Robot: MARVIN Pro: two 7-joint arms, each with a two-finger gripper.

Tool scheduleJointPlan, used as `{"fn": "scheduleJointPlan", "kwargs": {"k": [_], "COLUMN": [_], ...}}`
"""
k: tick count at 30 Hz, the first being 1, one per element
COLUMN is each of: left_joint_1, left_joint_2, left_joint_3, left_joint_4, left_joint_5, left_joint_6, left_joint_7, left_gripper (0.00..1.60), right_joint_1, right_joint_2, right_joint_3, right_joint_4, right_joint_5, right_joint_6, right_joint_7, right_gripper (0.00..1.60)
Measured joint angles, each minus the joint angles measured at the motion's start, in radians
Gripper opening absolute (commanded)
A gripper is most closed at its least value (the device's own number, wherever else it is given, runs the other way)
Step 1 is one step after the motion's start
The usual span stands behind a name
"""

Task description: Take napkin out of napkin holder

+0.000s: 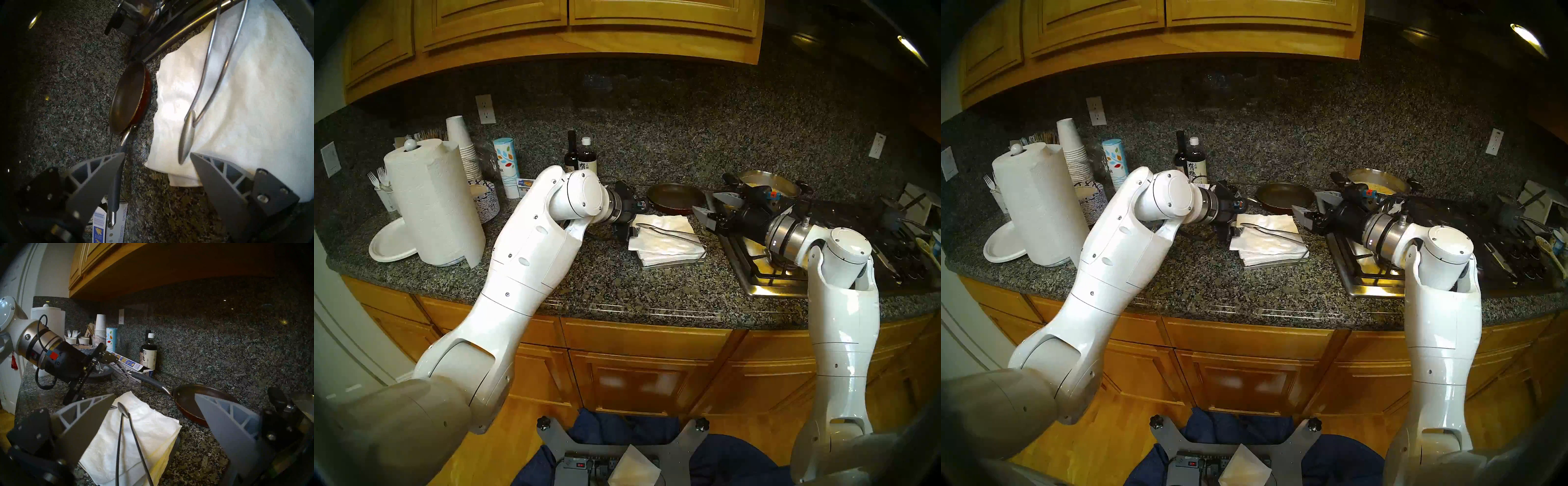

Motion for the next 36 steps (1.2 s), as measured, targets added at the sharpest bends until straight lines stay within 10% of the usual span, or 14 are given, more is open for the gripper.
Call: {"fn": "scheduleJointPlan", "kwargs": {"k": [20,36], "left_joint_1": [0.002,-0.031], "left_joint_2": [-0.011,-0.013], "left_joint_3": [-0.016,-0.081], "left_joint_4": [-0.025,0.024], "left_joint_5": [-0.032,-0.119], "left_joint_6": [-0.020,-0.061], "left_joint_7": [-0.030,-0.164], "left_gripper": [1.47,0.92], "right_joint_1": [-0.002,-0.004], "right_joint_2": [-0.001,-0.007], "right_joint_3": [0.006,0.008], "right_joint_4": [-0.001,0.000], "right_joint_5": [0.001,0.003], "right_joint_6": [0.000,0.000], "right_joint_7": [-0.001,-0.001], "right_gripper": [1.60,1.60]}}
